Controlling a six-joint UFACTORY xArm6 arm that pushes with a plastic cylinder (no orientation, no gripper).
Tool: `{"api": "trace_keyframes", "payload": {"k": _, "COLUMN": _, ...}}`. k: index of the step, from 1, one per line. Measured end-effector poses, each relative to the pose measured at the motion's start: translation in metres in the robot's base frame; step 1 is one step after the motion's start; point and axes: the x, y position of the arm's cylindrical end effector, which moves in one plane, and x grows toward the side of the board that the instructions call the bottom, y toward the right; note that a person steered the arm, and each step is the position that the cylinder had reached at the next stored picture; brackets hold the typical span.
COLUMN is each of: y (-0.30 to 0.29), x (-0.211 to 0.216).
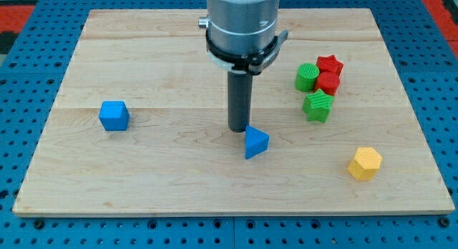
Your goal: Move blue cube bottom left to blue triangle
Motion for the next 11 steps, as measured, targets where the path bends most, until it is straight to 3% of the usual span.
{"api": "trace_keyframes", "payload": {"k": 2, "y": -0.003, "x": 0.036}}
{"api": "trace_keyframes", "payload": {"k": 3, "y": 0.095, "x": 0.038}}
{"api": "trace_keyframes", "payload": {"k": 4, "y": 0.096, "x": 0.049}}
{"api": "trace_keyframes", "payload": {"k": 5, "y": -0.004, "x": 0.080}}
{"api": "trace_keyframes", "payload": {"k": 6, "y": -0.147, "x": 0.087}}
{"api": "trace_keyframes", "payload": {"k": 7, "y": -0.248, "x": 0.050}}
{"api": "trace_keyframes", "payload": {"k": 8, "y": -0.259, "x": -0.018}}
{"api": "trace_keyframes", "payload": {"k": 9, "y": -0.231, "x": -0.057}}
{"api": "trace_keyframes", "payload": {"k": 10, "y": -0.161, "x": -0.047}}
{"api": "trace_keyframes", "payload": {"k": 11, "y": -0.215, "x": -0.039}}
